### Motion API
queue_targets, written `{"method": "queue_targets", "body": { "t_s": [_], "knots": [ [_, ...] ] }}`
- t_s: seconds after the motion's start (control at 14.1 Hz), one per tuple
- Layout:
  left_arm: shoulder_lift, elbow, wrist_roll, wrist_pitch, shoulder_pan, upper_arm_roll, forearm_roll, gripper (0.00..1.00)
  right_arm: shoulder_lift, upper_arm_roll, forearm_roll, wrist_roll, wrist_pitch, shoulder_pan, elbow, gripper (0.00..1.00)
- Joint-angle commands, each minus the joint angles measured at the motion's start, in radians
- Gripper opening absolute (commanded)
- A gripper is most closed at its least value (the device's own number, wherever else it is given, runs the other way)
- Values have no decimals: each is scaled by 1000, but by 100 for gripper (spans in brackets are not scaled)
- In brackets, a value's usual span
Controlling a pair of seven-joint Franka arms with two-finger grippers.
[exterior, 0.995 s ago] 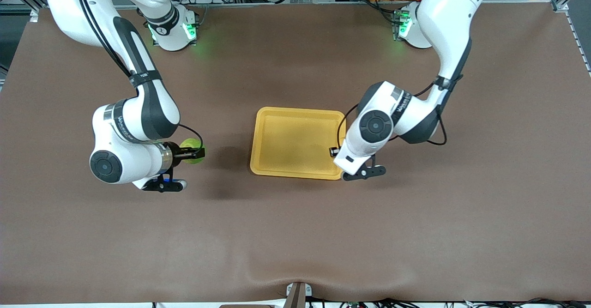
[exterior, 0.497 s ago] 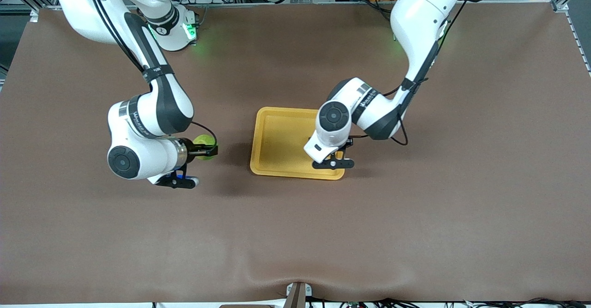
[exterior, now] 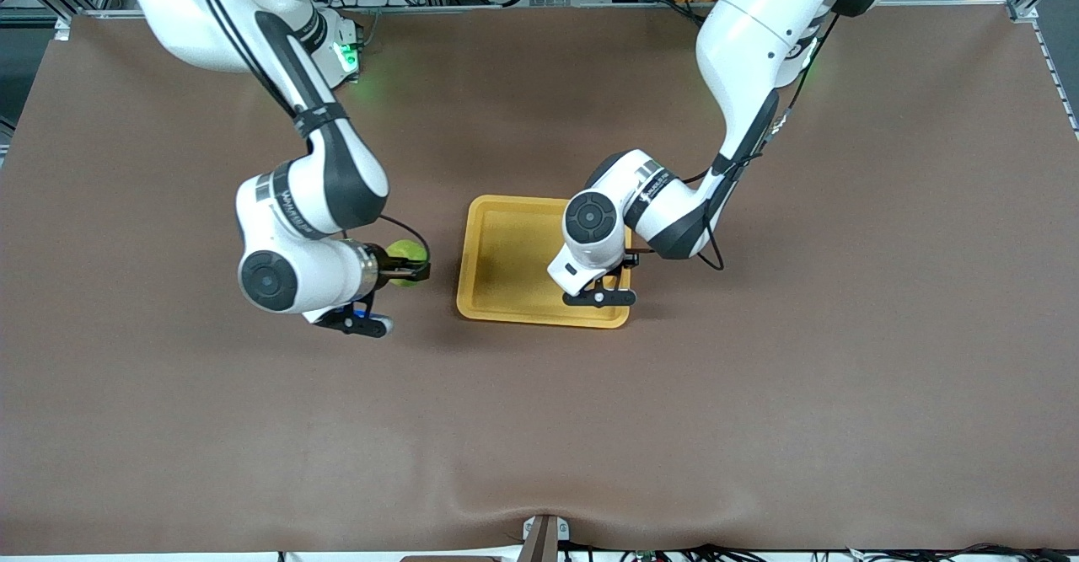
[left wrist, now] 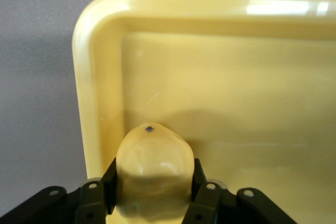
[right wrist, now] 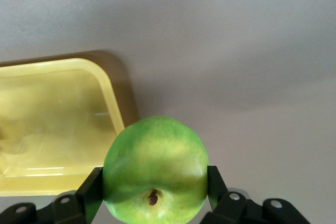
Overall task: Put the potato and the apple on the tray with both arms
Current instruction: 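Lower the potato into the tray and open the left gripper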
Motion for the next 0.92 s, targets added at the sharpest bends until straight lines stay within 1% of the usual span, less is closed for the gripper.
{"method": "queue_targets", "body": {
  "t_s": [0.0, 0.14, 0.21, 0.28, 0.36, 0.64, 0.85],
  "knots": [
    [13, 30, -18, -15, -17, 16, 22, 0, -8, -9, 16, 67, 23, 38, -6, 27],
    [13, 30, -18, -15, -17, 16, 22, 0, -4, -9, 16, 107, 49, 68, -9, 27],
    [13, 30, -18, -15, -17, 16, 24, 12, 2, -9, 16, 121, 66, 81, -12, 27],
    [13, 29, -21, -15, -16, 16, 24, 53, 10, -9, 16, 135, 83, 93, -14, 27],
    [13, 29, -24, -15, -17, 16, 33, 100, 19, -9, 15, 153, 97, 111, -14, 27],
    [-1, 30, -29, -17, -5, 16, 35, 100, 59, -11, 13, 224, 163, 165, -20, 27],
    [-39, 30, -23, -37, 27, 16, 31, 100, 79, -11, 13, 252, 186, 188, -23, 28]
  ]
}}
